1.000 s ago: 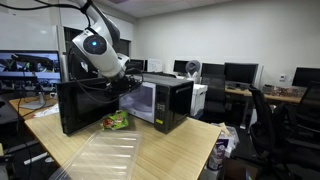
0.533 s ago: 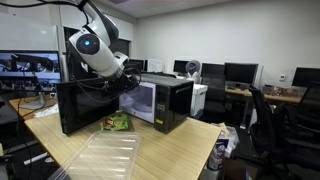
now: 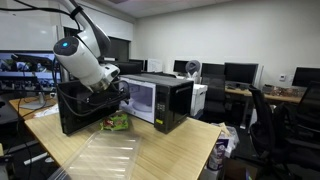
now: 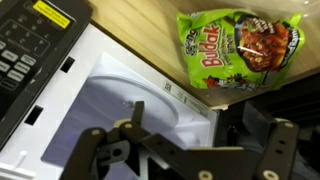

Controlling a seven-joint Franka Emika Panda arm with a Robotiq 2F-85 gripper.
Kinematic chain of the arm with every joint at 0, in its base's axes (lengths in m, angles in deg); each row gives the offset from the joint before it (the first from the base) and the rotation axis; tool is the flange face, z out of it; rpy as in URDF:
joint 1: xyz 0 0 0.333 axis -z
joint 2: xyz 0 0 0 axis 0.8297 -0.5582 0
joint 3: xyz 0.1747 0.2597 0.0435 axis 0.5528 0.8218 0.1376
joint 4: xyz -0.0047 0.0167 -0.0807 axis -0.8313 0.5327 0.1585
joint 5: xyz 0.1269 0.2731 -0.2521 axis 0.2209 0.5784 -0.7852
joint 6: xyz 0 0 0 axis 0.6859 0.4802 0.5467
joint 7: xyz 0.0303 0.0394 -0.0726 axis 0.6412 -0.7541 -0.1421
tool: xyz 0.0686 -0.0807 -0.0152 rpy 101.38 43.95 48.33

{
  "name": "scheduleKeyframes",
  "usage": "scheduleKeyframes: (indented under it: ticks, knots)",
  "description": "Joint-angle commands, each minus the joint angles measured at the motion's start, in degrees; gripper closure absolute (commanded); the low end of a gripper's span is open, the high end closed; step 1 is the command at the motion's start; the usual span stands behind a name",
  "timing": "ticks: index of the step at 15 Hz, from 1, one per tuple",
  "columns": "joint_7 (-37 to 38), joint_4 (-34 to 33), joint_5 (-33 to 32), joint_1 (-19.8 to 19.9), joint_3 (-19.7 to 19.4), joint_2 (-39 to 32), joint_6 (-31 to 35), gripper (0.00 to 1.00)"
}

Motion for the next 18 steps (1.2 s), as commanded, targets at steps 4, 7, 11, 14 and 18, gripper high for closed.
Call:
scheduleKeyframes:
  ticks: [4, 7, 11, 14, 18]
  knots:
    - [6.99, 4.62, -2.78, -1.79, 1.82, 1.22, 5.97, 0.0]
    - [13.13, 6.02, -8.08, -2.9, 3.04, 0.25, 5.95, 0.0]
    - [16.09, 5.33, -12.74, -3.89, 3.96, -1.69, 5.78, 0.0]
    - [17.76, 7.57, -17.27, -3.62, 3.58, -0.54, 5.39, 0.0]
    - [19.36, 8.97, -20.98, -3.59, 3.41, -0.61, 5.05, 0.0]
